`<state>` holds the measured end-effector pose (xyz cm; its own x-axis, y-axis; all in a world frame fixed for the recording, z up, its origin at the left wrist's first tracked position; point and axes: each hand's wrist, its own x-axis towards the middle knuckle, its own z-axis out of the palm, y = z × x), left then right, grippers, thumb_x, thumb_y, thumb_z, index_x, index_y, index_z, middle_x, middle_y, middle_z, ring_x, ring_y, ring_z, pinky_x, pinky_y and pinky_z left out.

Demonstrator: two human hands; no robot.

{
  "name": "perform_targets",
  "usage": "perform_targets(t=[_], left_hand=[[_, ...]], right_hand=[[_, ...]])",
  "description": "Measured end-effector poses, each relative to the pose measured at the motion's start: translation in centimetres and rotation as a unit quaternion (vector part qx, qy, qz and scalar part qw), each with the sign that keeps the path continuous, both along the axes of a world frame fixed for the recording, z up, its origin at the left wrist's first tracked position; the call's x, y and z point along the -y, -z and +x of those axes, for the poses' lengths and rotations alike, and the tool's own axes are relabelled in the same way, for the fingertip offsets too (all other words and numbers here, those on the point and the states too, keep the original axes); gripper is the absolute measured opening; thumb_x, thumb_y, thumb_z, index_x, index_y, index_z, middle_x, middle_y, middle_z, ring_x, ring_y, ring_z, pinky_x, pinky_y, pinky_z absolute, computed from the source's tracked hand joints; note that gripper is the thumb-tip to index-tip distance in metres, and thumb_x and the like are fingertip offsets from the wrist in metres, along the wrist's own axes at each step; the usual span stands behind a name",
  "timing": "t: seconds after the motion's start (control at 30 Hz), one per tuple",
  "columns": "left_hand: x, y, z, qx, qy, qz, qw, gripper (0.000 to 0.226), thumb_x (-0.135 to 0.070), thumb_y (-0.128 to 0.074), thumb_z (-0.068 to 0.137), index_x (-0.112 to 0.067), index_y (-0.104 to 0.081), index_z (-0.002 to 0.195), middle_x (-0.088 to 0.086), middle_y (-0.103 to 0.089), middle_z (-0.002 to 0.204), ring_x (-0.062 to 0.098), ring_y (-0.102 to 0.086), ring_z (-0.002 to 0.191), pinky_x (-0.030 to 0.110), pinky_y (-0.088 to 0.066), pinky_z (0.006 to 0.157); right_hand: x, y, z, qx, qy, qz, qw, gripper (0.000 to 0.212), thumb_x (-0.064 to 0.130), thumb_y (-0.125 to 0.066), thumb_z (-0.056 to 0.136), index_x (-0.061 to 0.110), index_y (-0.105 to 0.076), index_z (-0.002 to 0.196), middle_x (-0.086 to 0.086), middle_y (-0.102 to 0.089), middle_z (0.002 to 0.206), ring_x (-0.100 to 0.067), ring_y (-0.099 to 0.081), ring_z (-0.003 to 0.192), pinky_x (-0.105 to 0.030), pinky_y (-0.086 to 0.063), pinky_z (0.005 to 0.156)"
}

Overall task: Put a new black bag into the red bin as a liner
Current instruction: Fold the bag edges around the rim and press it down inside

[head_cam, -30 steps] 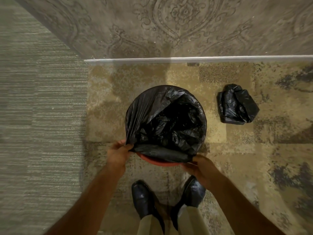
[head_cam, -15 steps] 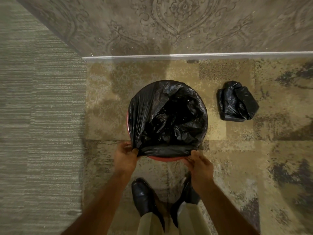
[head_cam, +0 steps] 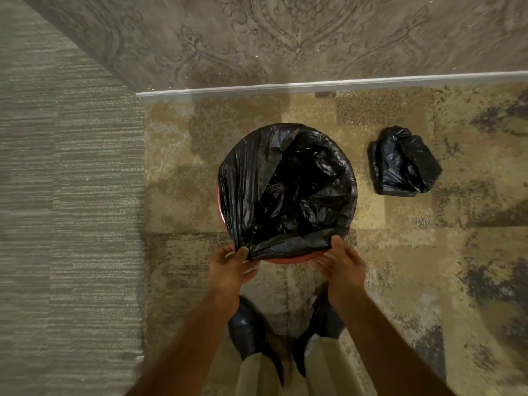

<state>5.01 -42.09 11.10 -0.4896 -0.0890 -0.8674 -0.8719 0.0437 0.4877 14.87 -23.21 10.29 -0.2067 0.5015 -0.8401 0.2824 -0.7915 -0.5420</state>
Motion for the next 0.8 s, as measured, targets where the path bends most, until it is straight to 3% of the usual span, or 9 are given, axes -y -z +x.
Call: perform_targets(t=[0.07,0.17,0.3,0.4,0.5,0.6,0.73,0.8], left_hand=[[-0.4,0.2,0.4,-0.014,0.007,-0.006,1.0,0.014,-0.012,-0.069,0.094,-0.01,-0.058,0.103,0.011,-0.078,0.093,0.026,-0.078,0.07,0.034,-0.062,0.06],[-1.4,0.5,0.8,-0.036,0.006,-0.006,0.999,0.025,0.005,-0.07,0.089,-0.016,-0.056,0.094,0.006,-0.078,0.077,0.019,-0.076,0.06,0.031,-0.062,0.058],[-1.4,1.0,1.6,-0.031,-0.002,0.012,0.999,0.033,0.019,-0.066,0.084,-0.011,-0.056,0.093,0.016,-0.068,0.089,0.018,-0.074,0.062,0.027,-0.059,0.052],[-0.7,1.2,1.7,-0.02,-0.001,0.058,0.998,0.034,0.025,-0.059,0.085,-0.006,-0.053,0.1,0.016,-0.058,0.084,0.014,-0.072,0.056,0.028,-0.06,0.051],[0.4,1.6,1.7,-0.01,0.03,0.05,0.998,0.025,0.02,-0.061,0.086,-0.002,-0.056,0.096,0.016,-0.062,0.084,0.016,-0.071,0.062,0.028,-0.061,0.057],[0.9,2.0,1.4,0.015,0.041,0.035,0.998,0.014,0.011,-0.061,0.091,-0.003,-0.058,0.091,0.015,-0.07,0.085,0.02,-0.072,0.066,0.03,-0.06,0.063],[0.9,3.3,-0.6,0.051,-0.01,-0.036,0.998,0.014,0.003,-0.052,0.099,-0.002,-0.064,0.096,0.013,-0.073,0.086,0.022,-0.072,0.062,0.032,-0.059,0.056],[1.0,3.6,-1.6,0.059,-0.04,-0.074,0.995,0.015,-0.005,-0.049,0.101,-0.006,-0.064,0.105,0.012,-0.068,0.09,0.021,-0.064,0.065,0.03,-0.054,0.053]], right_hand=[[-0.1,0.0,-0.2,0.0,0.007,0.038,0.999,0.017,0.018,-0.064,0.096,0.001,-0.067,0.094,-0.014,-0.075,0.088,-0.024,-0.076,0.068,-0.035,-0.062,0.06],[-0.6,0.0,0.0,-0.024,0.017,0.054,0.998,0.012,0.009,-0.06,0.097,0.0,-0.067,0.092,-0.007,-0.078,0.078,-0.023,-0.077,0.07,-0.034,-0.063,0.061],[-1.2,0.8,1.1,-0.009,0.052,0.038,0.998,0.015,0.0,-0.062,0.093,0.003,-0.063,0.078,-0.008,-0.074,0.073,-0.025,-0.073,0.069,-0.031,-0.061,0.057],[-0.9,1.7,1.7,-0.012,0.059,-0.023,0.998,0.022,-0.001,-0.058,0.095,0.007,-0.058,0.075,-0.01,-0.068,0.079,-0.026,-0.066,0.075,-0.03,-0.061,0.06],[-0.2,2.5,1.4,-0.026,0.042,-0.098,0.994,0.022,0.0,-0.052,0.098,0.008,-0.061,0.08,-0.01,-0.068,0.088,-0.024,-0.065,0.08,-0.03,-0.059,0.065],[0.4,3.7,0.5,0.013,0.028,-0.073,0.997,0.026,-0.006,-0.047,0.098,0.01,-0.065,0.089,-0.007,-0.069,0.092,-0.024,-0.064,0.082,-0.035,-0.056,0.073],[1.1,5.0,-0.8,0.069,-0.018,-0.004,0.997,0.024,-0.007,-0.044,0.098,0.009,-0.061,0.09,-0.006,-0.057,0.078,-0.016,-0.047,0.058,-0.025,-0.04,0.046],[1.1,5.3,-1.0,0.062,-0.028,-0.011,0.998,0.018,-0.006,-0.046,0.098,0.006,-0.06,0.098,-0.007,-0.057,0.078,-0.016,-0.049,0.055,-0.024,-0.039,0.041]])
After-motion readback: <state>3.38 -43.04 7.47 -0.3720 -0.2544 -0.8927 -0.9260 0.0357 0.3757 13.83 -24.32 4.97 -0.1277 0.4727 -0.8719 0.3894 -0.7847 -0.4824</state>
